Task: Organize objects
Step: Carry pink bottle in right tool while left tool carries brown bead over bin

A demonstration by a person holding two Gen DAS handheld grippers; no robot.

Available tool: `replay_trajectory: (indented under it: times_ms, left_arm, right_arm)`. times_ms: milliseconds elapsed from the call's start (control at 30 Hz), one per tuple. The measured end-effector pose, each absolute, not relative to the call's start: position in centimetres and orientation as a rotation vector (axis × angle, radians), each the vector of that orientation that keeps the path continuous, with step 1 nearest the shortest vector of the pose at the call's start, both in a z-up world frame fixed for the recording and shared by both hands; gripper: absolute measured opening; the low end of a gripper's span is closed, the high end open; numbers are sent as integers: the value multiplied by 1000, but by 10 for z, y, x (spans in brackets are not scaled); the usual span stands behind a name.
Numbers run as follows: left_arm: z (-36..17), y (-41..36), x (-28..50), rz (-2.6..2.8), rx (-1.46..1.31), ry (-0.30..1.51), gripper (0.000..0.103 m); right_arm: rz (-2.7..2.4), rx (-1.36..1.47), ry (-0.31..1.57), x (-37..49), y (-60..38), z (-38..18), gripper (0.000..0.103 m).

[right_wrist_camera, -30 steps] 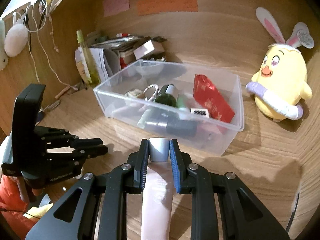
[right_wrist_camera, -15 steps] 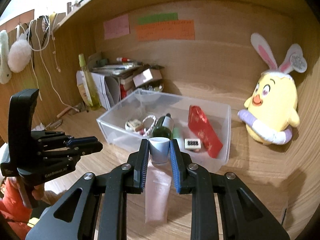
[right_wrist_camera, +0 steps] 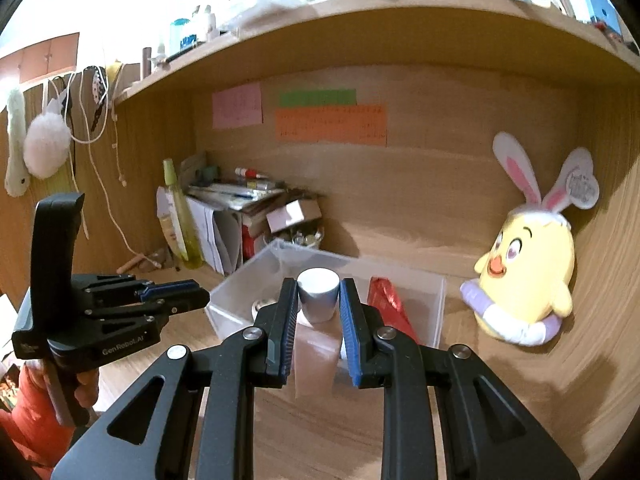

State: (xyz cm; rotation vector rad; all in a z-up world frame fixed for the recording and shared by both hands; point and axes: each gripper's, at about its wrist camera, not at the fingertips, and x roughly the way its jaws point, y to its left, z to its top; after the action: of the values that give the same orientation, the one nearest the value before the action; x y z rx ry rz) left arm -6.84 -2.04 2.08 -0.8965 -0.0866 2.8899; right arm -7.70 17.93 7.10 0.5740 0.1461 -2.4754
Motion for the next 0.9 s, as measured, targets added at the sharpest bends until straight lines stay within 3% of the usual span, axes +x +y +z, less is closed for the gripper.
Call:
replay_trajectory:
  times_ms: [567, 900]
  left_arm:
    - [26, -34, -103, 2920, -899, -127, 14]
    - [0, -31, -134, 2860, -1014, -125, 14]
  right_arm:
    - [-2559, 476, 148, -109, 182, 106, 19]
    - [-2614, 582, 302, -126, 178, 84, 19]
